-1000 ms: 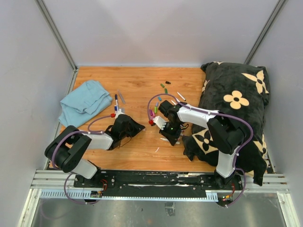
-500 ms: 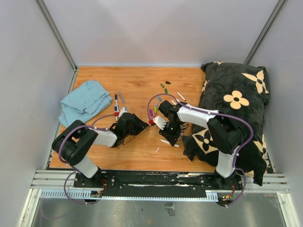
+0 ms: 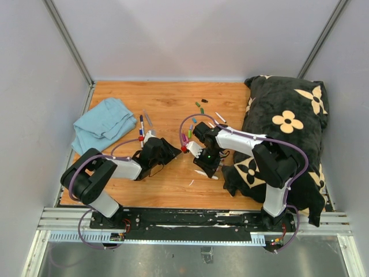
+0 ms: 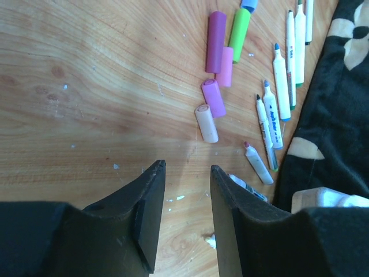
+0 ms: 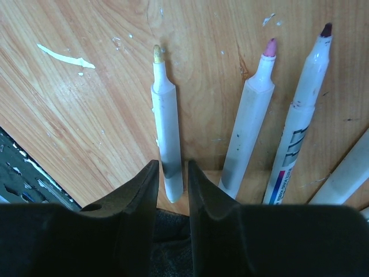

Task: Open the pen caps
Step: Place the pen cap at the center of the board, then pick up the pen from the center of the board.

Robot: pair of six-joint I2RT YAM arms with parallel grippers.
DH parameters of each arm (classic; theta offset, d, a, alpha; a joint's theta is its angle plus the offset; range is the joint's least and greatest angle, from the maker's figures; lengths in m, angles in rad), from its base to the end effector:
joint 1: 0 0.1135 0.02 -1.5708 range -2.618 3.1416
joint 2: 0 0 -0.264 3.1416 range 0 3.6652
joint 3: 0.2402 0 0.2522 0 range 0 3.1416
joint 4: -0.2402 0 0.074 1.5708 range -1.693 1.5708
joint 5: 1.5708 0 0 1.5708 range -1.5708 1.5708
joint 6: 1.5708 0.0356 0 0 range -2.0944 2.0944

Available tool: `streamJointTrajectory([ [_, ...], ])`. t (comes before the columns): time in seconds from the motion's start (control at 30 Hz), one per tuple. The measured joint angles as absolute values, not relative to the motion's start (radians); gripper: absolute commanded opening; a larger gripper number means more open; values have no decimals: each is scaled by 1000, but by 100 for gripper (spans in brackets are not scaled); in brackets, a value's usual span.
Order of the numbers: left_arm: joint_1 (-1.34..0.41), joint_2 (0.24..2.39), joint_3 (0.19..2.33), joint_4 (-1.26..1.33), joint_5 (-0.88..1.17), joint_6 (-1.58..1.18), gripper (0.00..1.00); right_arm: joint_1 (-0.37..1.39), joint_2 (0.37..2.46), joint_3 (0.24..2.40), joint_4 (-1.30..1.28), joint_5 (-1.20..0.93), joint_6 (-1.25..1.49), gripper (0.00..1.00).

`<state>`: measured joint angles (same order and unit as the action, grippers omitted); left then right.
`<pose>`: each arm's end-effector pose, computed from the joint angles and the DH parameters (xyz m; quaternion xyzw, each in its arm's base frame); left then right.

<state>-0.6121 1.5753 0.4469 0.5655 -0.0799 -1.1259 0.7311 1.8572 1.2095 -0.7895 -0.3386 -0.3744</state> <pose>0.2250 -0.1545 0.1234 -0.2410 0.8414 -0.3459 0.3382 0.2456 0.2361 0.1602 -0.5259 0.8311 0.1771 0.0349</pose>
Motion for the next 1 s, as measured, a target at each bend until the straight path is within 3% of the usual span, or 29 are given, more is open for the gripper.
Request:
streamJointTrajectory([
  [0.63, -612, 1219, 332, 464, -160, -799, 46, 731, 1717, 1216, -790, -390, -429, 31],
  [0.7, -612, 1182, 329, 445, -168, -759, 52, 730, 1687, 1216, -790, -405, -444, 31],
  [0.8, -612, 1086, 317, 402, -199, -682, 53, 728, 1656, 1217, -790, -424, -456, 31],
  [0.87, -612, 1022, 303, 380, -222, -643, 66, 722, 1642, 1217, -790, -438, -467, 31],
  [1.0, -612, 890, 255, 355, -269, -575, 82, 710, 1614, 1217, -791, -466, -488, 31],
])
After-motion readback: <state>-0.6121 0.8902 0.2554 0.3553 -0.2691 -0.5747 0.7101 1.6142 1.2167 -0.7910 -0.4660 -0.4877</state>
